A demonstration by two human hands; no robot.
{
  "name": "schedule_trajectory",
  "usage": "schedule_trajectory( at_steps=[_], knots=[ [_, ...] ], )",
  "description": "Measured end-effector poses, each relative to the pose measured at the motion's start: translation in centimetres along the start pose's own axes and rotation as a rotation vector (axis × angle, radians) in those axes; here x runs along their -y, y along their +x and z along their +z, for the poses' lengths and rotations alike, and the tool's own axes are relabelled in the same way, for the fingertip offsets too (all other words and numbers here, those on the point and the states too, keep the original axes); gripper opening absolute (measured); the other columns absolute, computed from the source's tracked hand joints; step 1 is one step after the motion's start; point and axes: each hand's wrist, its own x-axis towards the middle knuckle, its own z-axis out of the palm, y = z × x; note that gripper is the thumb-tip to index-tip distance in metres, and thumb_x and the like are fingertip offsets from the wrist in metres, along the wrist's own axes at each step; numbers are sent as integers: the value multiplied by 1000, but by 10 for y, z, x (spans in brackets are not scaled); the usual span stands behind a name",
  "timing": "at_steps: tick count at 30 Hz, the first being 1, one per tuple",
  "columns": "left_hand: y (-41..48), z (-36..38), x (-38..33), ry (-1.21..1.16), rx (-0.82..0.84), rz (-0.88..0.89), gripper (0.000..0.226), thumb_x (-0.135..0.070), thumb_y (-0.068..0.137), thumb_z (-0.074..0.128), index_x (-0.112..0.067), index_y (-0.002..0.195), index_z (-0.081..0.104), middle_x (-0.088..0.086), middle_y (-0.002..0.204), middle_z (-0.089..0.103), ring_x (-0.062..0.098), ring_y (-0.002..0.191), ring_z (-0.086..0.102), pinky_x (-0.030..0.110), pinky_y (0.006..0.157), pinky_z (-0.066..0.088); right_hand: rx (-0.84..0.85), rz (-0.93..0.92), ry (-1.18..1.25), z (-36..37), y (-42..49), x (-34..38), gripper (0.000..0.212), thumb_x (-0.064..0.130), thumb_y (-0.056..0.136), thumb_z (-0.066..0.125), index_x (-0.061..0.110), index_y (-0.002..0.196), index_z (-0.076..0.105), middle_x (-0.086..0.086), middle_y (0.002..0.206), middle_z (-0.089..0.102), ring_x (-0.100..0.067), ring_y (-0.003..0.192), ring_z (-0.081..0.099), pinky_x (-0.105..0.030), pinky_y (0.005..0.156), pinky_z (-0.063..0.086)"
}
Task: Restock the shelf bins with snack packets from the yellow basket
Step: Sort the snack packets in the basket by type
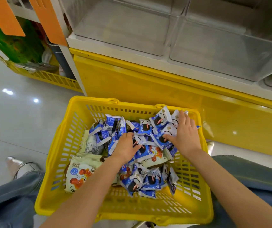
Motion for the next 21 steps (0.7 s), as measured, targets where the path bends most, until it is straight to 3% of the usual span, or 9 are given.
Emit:
schedule_trajectory(
  at_steps=[5, 8, 10, 14, 17, 19, 21],
  knots=[
    [-1, 8, 1, 48, -38, -19, 55, -35, 83, 67, -10, 125, 40, 11, 127, 40, 25, 118, 40, 34, 96, 38, -14, -26, -71, 1, 1, -2, 73, 56, 76, 65, 9, 127, 43, -8, 124, 48, -25, 115, 37, -32, 99, 29],
    [-4, 13, 1, -11, -38, -29, 48, -34, 82, 68, -11, 112, 39, 10, 118, 43, 22, 101, 44, 31, 84, 42, 6, -29, 177, 9, -9, 3, 61, 42, 75, 73, 13, 120, 43, -3, 118, 48, -20, 111, 42, -28, 94, 36],
    [-6, 13, -1, -70, -18, -29, 49, -33, 81, 70, -12, 109, 37, 8, 113, 46, 17, 93, 44, 27, 75, 39, 72, 28, 362, 13, -15, 8, 59, 34, 75, 75, 16, 118, 39, -2, 115, 55, -18, 102, 54, -23, 77, 44],
    [-18, 2, -8, -169, 37, 18, 59, -38, 77, 73, -10, 119, 40, 0, 110, 44, 13, 97, 43, 22, 78, 35, 115, 25, 402, 12, -26, 5, 62, 36, 70, 78, 20, 118, 41, 6, 104, 60, -11, 80, 60, -15, 61, 44],
    [-40, -8, -4, -221, 264, 73, 61, -41, 76, 73, -18, 121, 39, -10, 107, 46, 10, 102, 47, 20, 79, 37, 310, -48, 375, 16, -46, -2, 66, 41, 68, 78, 26, 118, 38, 19, 81, 49, 1, 58, 53, -8, 42, 38],
    [-56, -3, 3, -159, 406, 93, 54, -37, 77, 72, -20, 117, 40, -6, 110, 50, 12, 104, 50, 21, 81, 42, 499, -67, 407, 27, -63, -2, 69, 36, 68, 79, 27, 121, 35, 14, 86, 52, -1, 61, 57, -11, 45, 45],
    [-67, 8, 9, 3, 456, 99, 56, -33, 81, 69, -17, 125, 39, 3, 126, 46, 16, 114, 47, 27, 93, 41, 640, -109, 359, 41, -77, -1, 65, 32, 73, 76, 23, 123, 35, 2, 99, 61, -11, 74, 63, -19, 53, 49]
  ],
)
